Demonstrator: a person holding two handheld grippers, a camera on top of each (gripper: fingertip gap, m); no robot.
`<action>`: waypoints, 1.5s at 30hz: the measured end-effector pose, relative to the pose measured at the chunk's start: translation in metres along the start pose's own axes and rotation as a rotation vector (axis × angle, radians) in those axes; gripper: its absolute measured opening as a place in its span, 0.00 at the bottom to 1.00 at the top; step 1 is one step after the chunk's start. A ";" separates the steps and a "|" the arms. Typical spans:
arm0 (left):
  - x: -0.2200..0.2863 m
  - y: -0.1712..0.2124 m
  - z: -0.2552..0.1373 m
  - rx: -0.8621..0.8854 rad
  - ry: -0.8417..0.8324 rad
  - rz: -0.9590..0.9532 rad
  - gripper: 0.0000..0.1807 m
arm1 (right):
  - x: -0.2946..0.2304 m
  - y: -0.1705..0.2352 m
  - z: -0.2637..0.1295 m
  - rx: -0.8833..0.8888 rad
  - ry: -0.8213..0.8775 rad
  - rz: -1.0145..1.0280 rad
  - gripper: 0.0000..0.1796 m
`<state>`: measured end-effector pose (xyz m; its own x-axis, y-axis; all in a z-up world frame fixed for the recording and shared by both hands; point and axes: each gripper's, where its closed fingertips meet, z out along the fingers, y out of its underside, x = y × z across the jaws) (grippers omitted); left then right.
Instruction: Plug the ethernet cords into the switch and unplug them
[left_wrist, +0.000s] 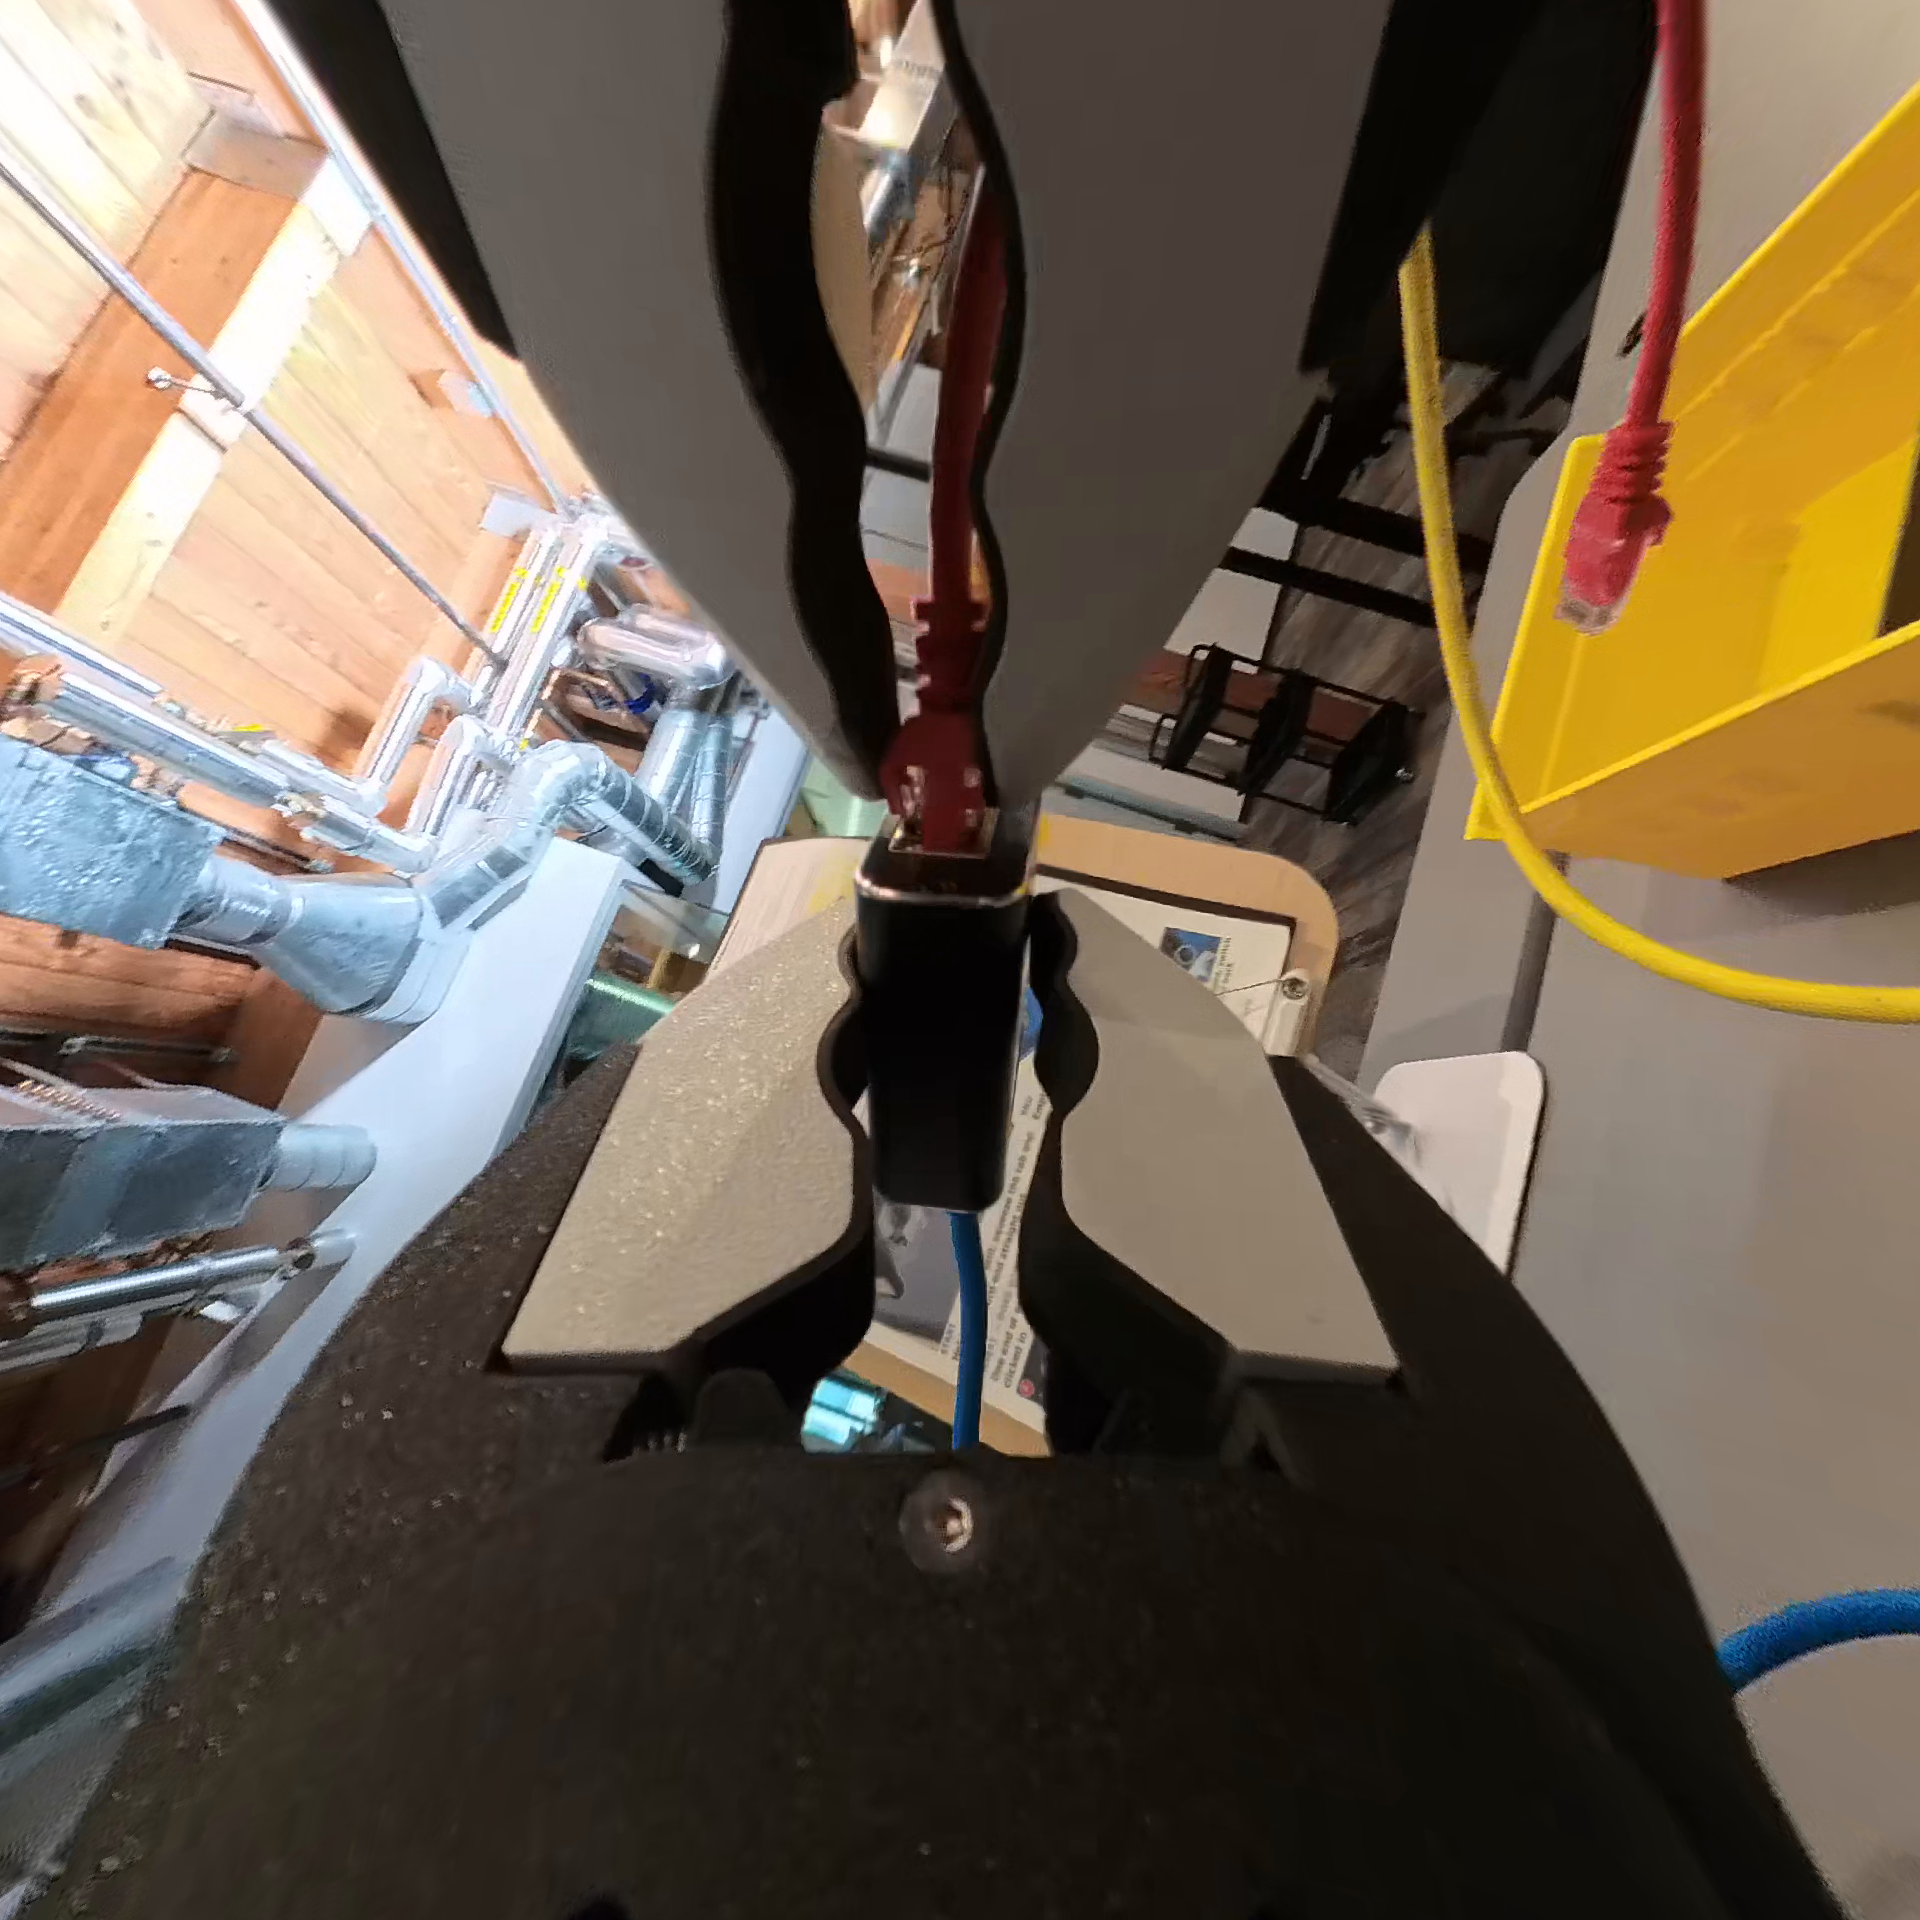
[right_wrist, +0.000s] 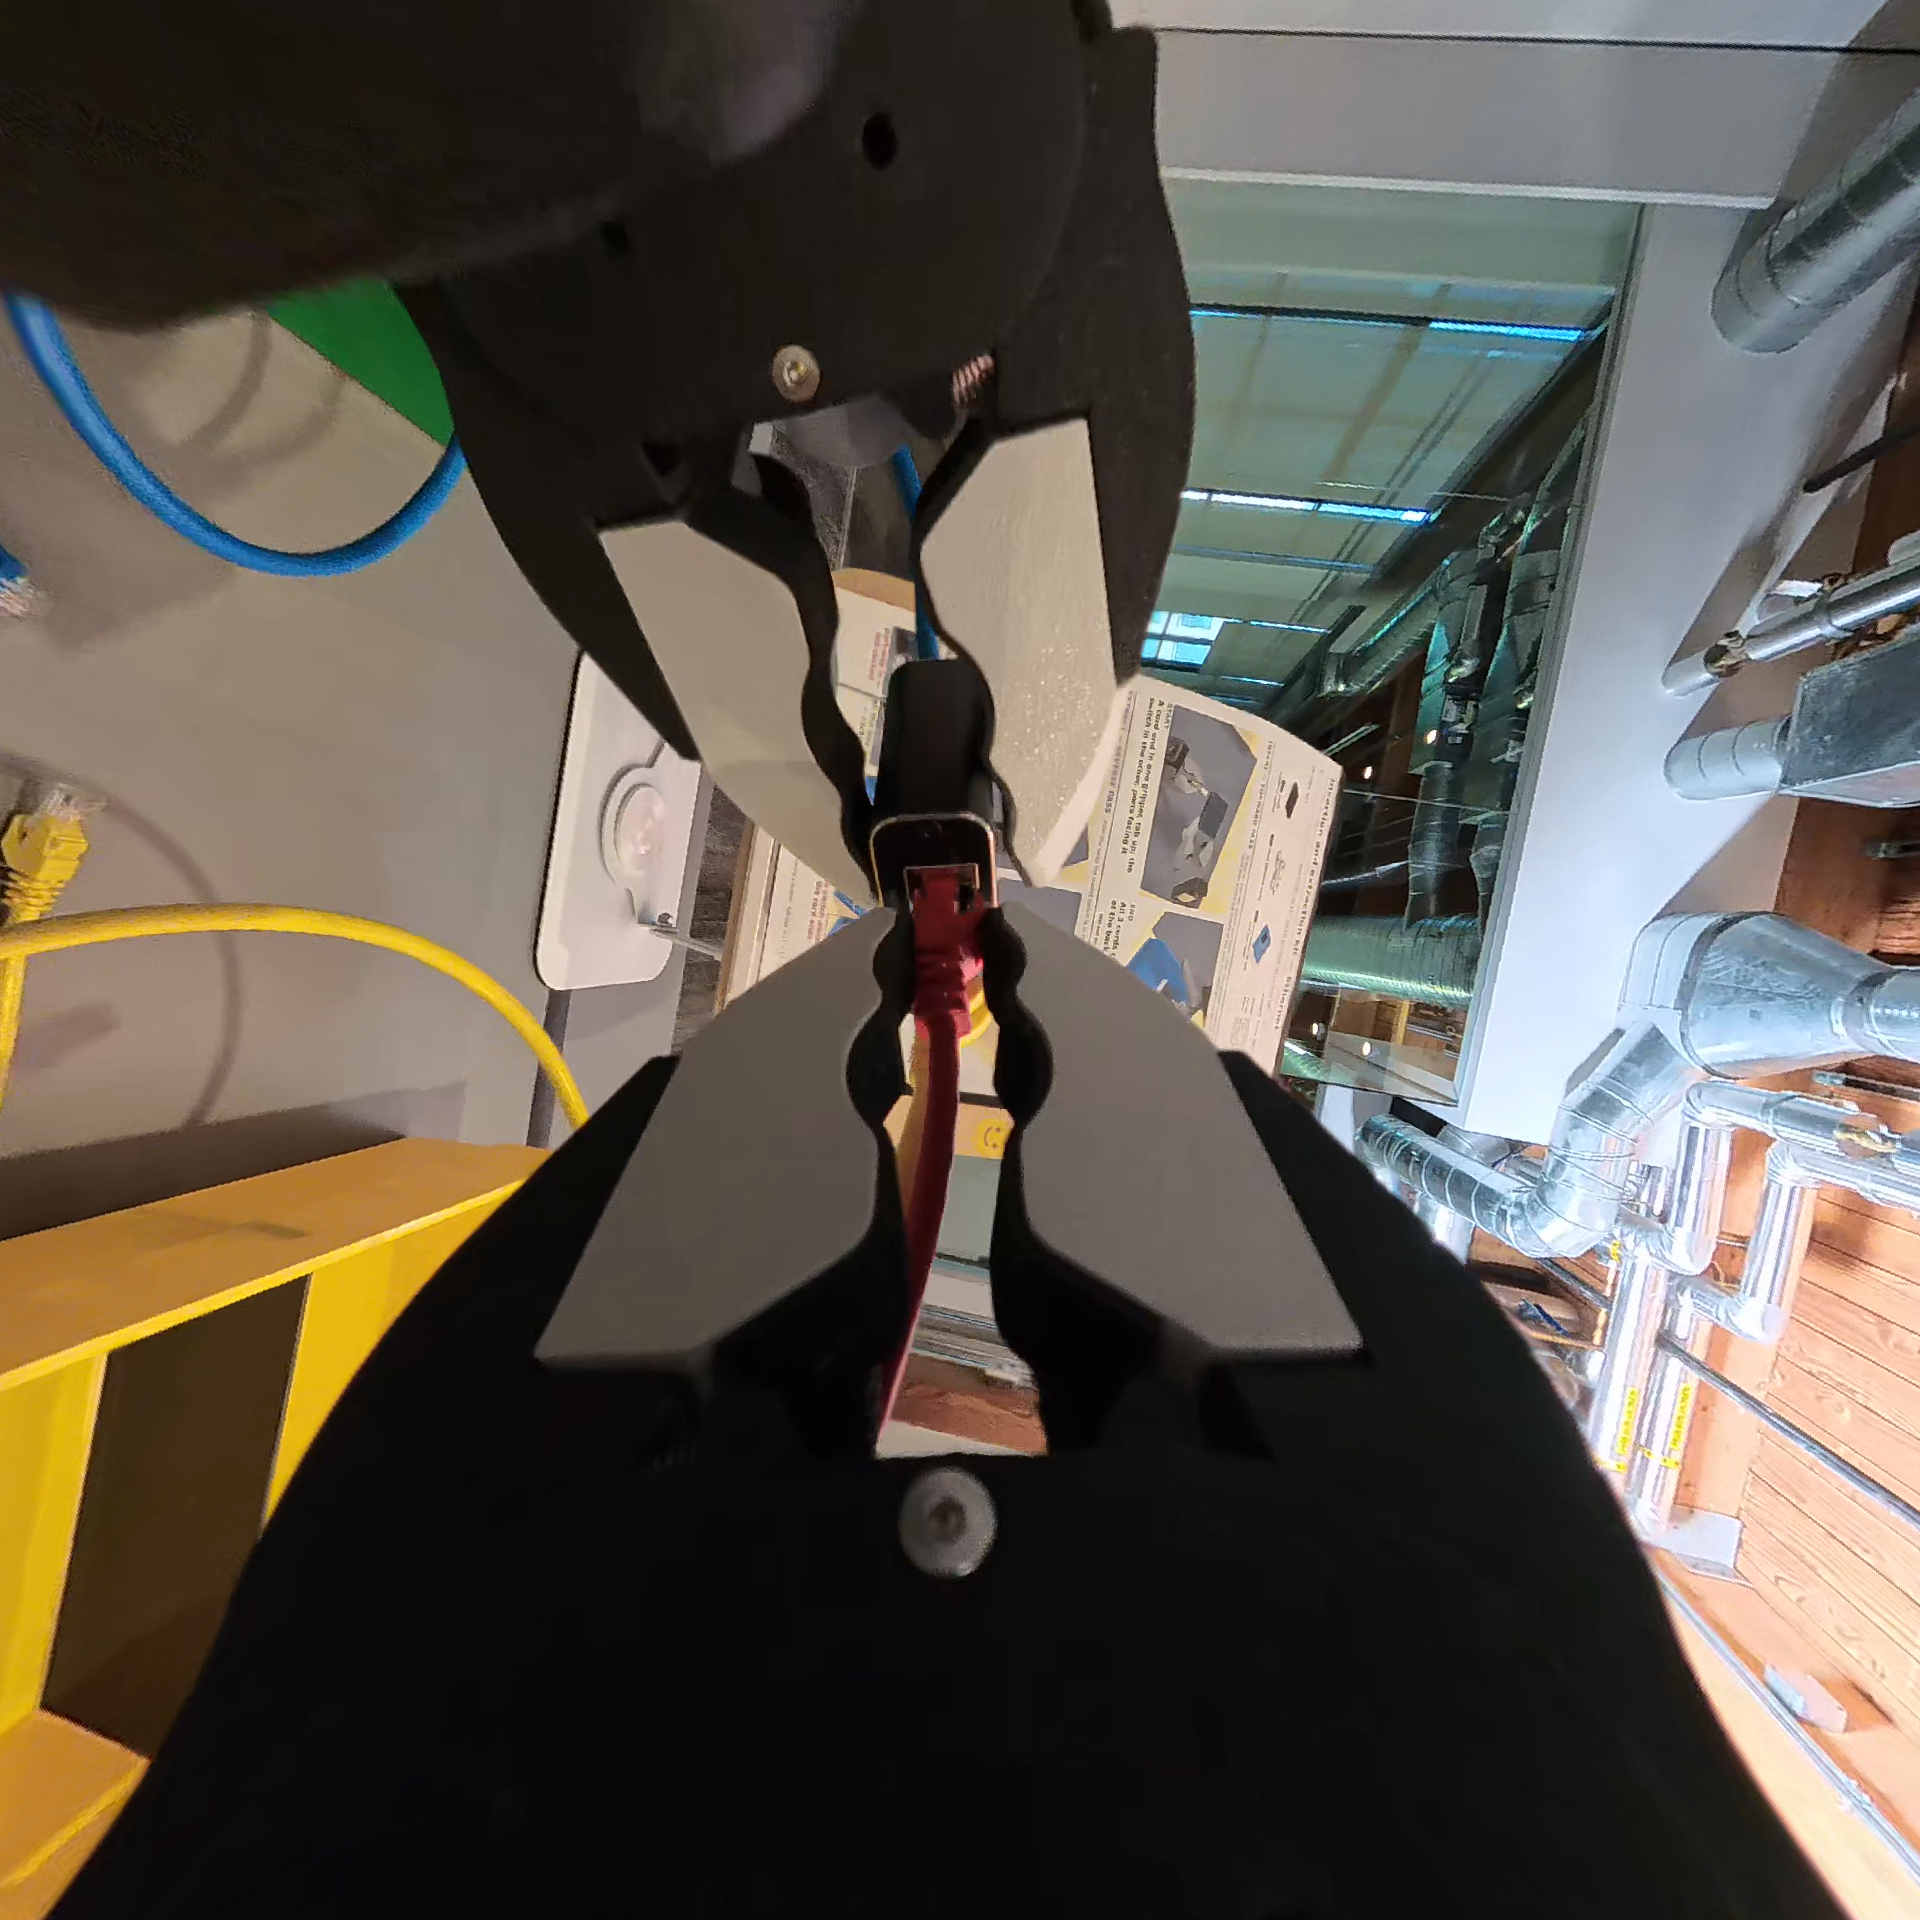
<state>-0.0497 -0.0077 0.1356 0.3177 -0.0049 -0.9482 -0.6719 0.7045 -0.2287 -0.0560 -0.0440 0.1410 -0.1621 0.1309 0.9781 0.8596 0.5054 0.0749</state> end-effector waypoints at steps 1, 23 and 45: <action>0.000 0.000 0.001 -0.007 -0.017 0.011 0.15 | 0.000 0.001 0.001 -0.004 0.002 -0.006 0.07; 0.031 0.007 0.016 -0.070 0.118 -0.109 0.14 | -0.026 0.016 0.005 -0.083 -0.228 -0.056 0.07; 0.035 -0.008 0.016 -0.051 0.133 -0.091 0.14 | -0.028 0.020 -0.008 -0.046 -0.202 -0.019 0.07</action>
<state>-0.0222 -0.0025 0.1077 0.2900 -0.1634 -0.9430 -0.6784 0.6598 -0.3230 -0.0307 -0.0442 0.1162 -0.2685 0.2920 0.9180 0.8758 0.4708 0.1064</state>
